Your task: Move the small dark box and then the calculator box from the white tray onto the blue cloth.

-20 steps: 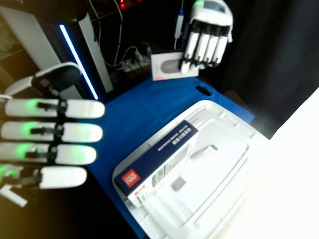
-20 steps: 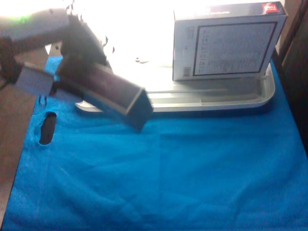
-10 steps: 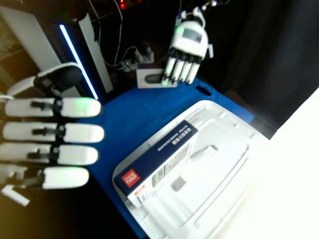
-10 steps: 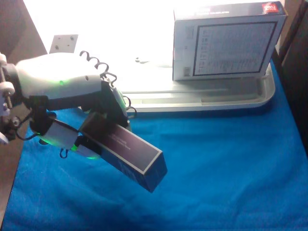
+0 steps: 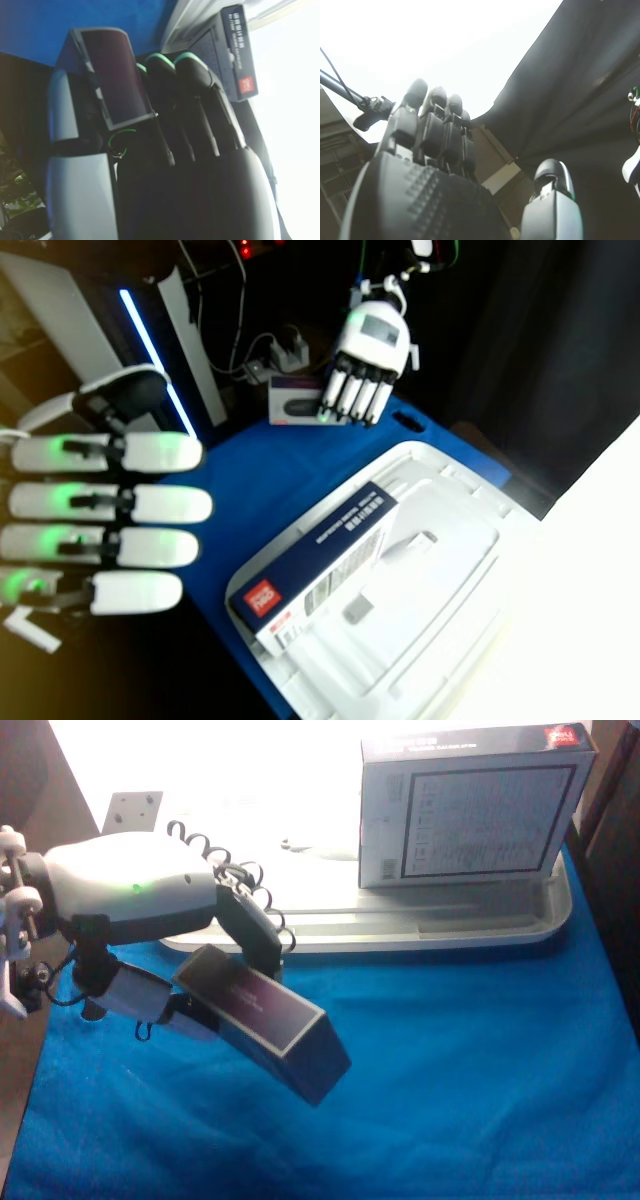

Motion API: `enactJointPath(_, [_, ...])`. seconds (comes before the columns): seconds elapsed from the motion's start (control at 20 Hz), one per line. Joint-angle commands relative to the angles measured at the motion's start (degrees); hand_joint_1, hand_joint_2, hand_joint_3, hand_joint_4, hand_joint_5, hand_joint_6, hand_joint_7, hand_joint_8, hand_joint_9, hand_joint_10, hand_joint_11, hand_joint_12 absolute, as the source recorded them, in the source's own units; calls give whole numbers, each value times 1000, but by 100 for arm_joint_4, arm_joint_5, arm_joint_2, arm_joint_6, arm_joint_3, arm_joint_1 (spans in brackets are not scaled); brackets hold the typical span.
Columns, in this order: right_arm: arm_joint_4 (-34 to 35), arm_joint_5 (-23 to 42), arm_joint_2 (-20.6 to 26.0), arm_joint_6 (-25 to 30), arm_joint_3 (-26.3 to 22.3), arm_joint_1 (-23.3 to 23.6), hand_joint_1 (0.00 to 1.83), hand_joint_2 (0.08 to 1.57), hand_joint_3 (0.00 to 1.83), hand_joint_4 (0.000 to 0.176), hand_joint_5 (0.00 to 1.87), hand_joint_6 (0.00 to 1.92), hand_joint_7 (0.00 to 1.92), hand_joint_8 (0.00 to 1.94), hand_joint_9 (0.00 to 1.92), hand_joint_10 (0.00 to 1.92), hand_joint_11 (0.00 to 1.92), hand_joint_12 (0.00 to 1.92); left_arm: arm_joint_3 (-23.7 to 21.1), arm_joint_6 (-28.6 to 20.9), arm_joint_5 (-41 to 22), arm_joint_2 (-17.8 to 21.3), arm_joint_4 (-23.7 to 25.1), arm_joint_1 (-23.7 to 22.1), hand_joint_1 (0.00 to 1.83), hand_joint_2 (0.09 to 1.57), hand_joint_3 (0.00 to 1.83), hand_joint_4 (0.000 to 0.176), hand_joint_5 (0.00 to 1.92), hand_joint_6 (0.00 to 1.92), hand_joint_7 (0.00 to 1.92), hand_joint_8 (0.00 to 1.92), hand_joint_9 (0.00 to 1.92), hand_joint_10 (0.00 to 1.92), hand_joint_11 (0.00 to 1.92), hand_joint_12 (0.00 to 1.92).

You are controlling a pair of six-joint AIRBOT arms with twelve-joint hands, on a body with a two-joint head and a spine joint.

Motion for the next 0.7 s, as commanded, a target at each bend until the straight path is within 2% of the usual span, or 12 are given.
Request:
enactJointPath(0.0, [103,642,-7,61,24,66,334,922,5,0,302,2,430,4,366,3,119,502,18,-78,-410,-45,-270,-39,1165,966,2,0,830,91,841,160,711,237,265,976])
enactJointPath(0.1, [103,642,-13,60,25,66,322,924,4,0,295,5,429,3,368,3,126,504,68,-125,-426,-73,-287,-39,1153,956,0,0,757,6,795,19,727,57,200,874])
enactJointPath(0.3, [103,642,-16,60,25,65,325,928,3,0,312,7,415,0,366,2,121,511,137,-139,-435,-92,-351,-41,1128,930,0,0,615,0,666,0,632,0,140,840])
enactJointPath(0.35, [103,642,-16,60,26,65,308,935,5,0,281,2,381,0,338,0,98,504,165,-139,-455,-91,-399,-41,1100,929,0,0,542,0,587,0,566,0,65,845])
enactJointPath(0.4, [103,642,-16,60,30,65,325,930,2,0,278,2,393,7,325,0,82,499,198,-139,-480,-82,-459,-46,1069,925,0,0,493,0,554,0,532,0,15,834])
enactJointPath(0.5, [103,572,-13,61,55,67,497,878,0,0,357,11,423,2,319,0,84,517,278,-138,-535,-48,-591,-108,1054,908,0,0,400,0,507,1,446,0,42,647])
enactJointPath(0.55, [95,411,-12,60,72,67,574,852,1,0,378,6,378,0,337,1,94,638,304,-136,-536,-27,-594,-196,1022,892,1,0,371,0,481,1,415,0,73,520])
enactJointPath(0.6, [75,305,-20,61,131,71,618,827,0,15,364,1,335,0,303,1,18,794,319,-7,-551,8,-714,-260,1022,862,3,0,369,0,456,0,418,0,149,447])
enactJointPath(0.65, [81,201,-38,61,170,118,643,817,0,16,347,1,348,4,308,4,3,889,316,175,-579,35,-895,-273,998,843,0,0,351,0,422,0,411,0,182,436])
